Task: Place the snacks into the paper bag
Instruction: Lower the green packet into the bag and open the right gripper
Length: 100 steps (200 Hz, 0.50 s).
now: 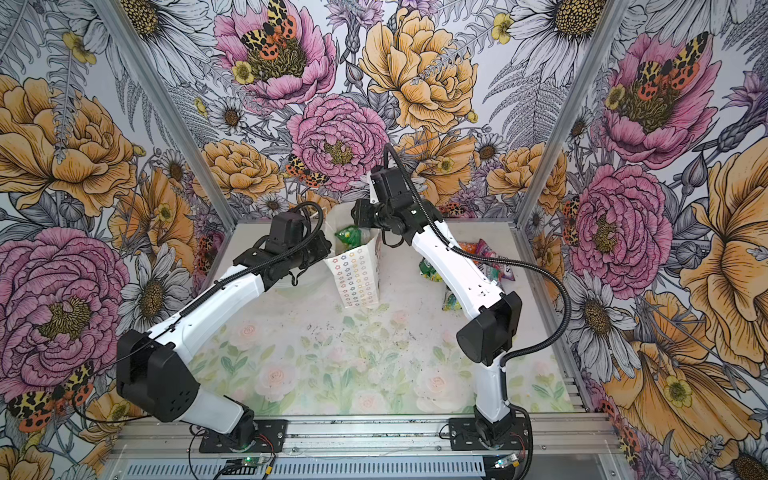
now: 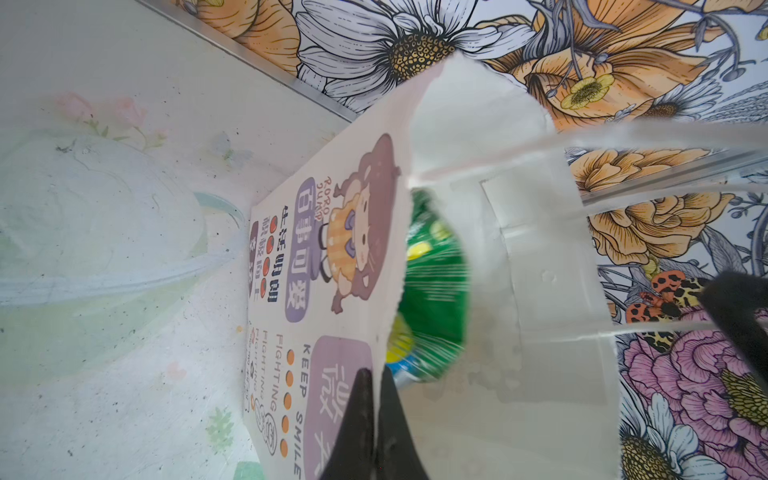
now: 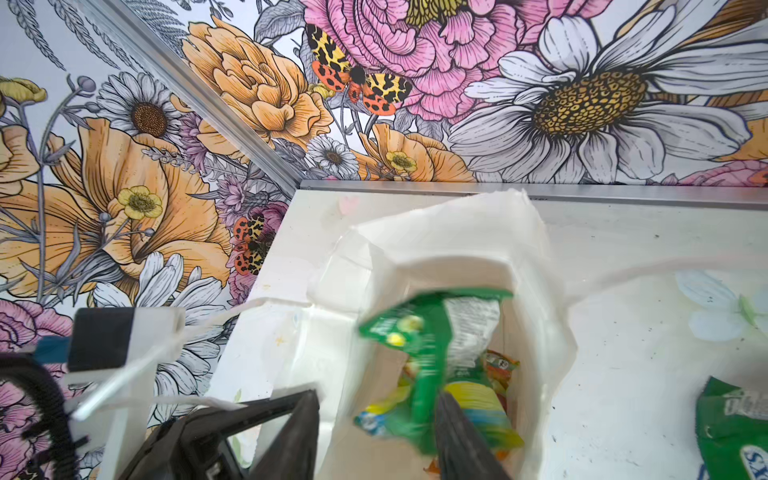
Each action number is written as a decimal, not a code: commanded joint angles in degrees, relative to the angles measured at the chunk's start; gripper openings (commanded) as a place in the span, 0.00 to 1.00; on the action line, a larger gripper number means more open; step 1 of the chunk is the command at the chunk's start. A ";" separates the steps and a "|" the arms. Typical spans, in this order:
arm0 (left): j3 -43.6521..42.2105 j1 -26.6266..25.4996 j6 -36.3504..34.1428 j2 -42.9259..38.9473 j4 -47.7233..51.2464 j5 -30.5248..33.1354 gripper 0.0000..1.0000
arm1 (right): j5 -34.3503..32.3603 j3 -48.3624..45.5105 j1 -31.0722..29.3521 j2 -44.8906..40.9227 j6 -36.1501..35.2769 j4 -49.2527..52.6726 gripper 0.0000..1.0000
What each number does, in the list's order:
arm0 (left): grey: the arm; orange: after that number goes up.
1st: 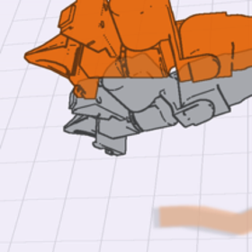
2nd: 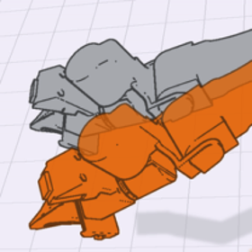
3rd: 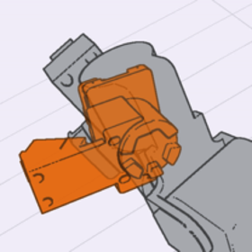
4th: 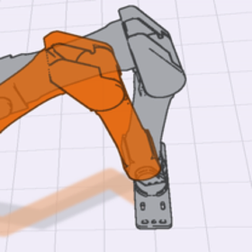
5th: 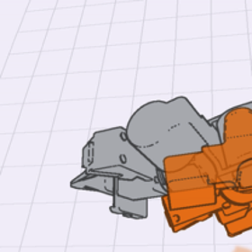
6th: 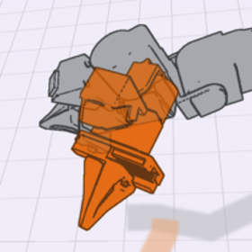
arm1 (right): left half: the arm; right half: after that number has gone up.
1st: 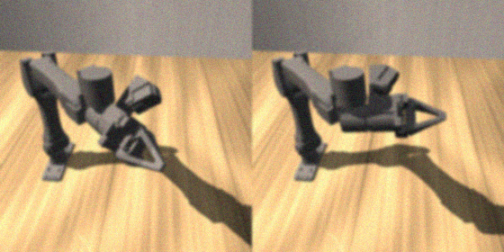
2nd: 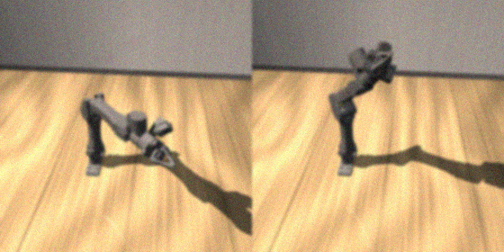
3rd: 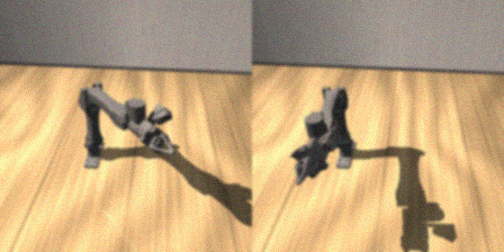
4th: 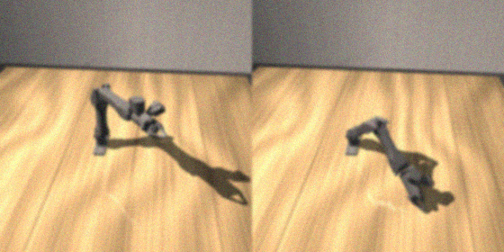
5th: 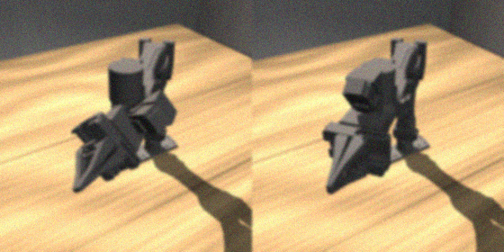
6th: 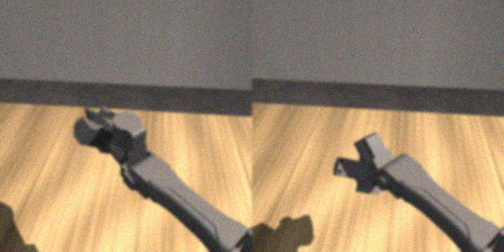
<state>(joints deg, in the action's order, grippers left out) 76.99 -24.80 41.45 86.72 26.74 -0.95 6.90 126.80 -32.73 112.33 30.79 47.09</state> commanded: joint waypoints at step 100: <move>0.79 0.48 -1.33 -0.40 -1.40 -0.29 0.00 | -2.13 -10.40 1.45 -15.07 -12.05 2.23 0.71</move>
<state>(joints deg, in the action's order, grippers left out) 76.99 -24.73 41.43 86.74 26.74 -0.86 7.90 119.52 -32.38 102.85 21.91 48.18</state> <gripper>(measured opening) 0.052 0.701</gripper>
